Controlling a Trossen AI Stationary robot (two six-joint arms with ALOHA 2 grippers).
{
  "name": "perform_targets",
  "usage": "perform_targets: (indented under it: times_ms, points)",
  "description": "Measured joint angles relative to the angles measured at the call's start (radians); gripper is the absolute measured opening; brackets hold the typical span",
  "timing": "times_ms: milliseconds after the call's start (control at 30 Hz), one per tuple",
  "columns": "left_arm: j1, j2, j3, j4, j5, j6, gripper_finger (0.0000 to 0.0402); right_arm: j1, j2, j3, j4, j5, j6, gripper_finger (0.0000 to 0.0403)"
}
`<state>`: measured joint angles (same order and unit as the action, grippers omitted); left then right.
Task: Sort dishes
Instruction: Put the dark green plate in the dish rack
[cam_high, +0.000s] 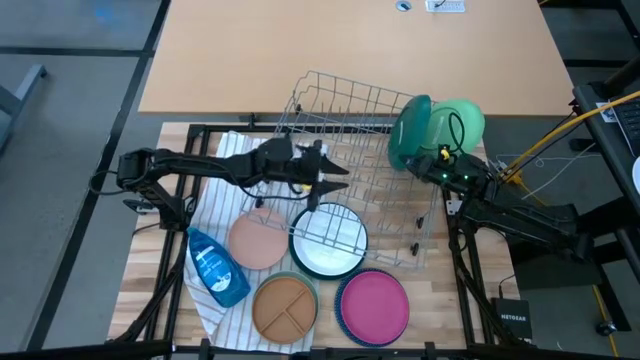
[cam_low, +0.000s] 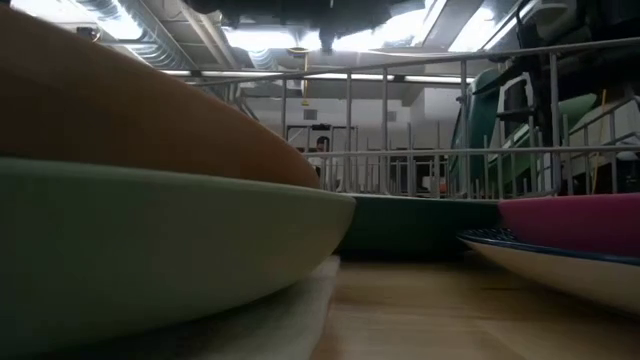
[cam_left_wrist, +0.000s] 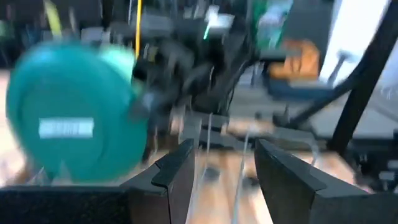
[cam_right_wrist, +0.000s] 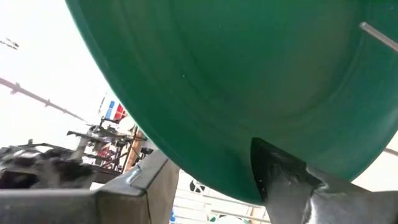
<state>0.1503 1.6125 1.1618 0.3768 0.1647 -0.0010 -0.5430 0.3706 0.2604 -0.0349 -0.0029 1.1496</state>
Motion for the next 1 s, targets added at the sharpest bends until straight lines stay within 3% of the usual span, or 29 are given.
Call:
perform_targets:
  times_ms: [233, 400, 767, 1000]
  points:
    - [-0.033, 0.101, 0.001, 0.326, -0.03, 0.003, 0.0156, 0.0, 0.0, 0.0, -0.001, 0.054, 0.057, 0.02]
    - [-0.042, 0.163, 0.0, 0.315, -0.029, 0.0, 0.0156, -0.001, 0.0, 0.0, 0.008, 0.119, 0.06, 0.02]
    - [-0.046, 0.171, 0.0, 0.309, -0.029, 0.016, 0.0156, 0.0, 0.0, 0.0, 0.041, 0.14, 0.06, 0.02]
    - [-0.046, 0.171, 0.0, 0.308, -0.029, 0.016, 0.0156, -0.001, 0.0, 0.0, -0.002, 0.223, 0.272, 0.02]
